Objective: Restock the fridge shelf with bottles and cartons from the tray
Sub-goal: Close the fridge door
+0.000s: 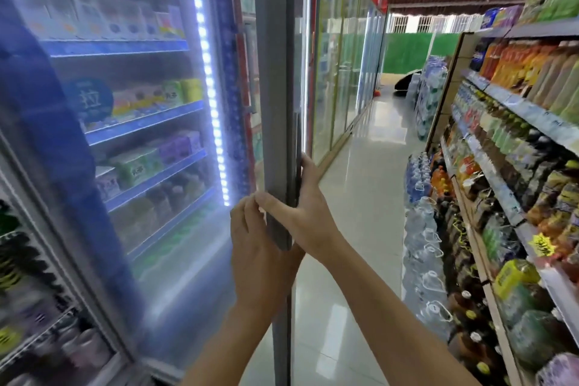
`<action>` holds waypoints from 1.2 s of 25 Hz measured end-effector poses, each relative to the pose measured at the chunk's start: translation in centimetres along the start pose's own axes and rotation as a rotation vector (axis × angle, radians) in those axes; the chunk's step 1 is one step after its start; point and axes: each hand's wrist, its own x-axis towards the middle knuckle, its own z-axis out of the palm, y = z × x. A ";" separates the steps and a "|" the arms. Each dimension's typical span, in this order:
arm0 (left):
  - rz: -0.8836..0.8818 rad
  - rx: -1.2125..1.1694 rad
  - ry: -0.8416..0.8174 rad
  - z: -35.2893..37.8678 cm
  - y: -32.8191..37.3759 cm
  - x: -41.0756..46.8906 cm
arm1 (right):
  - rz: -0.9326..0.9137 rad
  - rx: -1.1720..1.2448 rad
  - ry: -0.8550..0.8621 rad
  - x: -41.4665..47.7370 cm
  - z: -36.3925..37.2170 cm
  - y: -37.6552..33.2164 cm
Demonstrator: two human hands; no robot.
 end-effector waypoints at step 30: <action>-0.304 0.156 0.485 -36.7 -3.7 -17.6 | -0.530 0.235 -0.623 -15.3 28.9 -9.5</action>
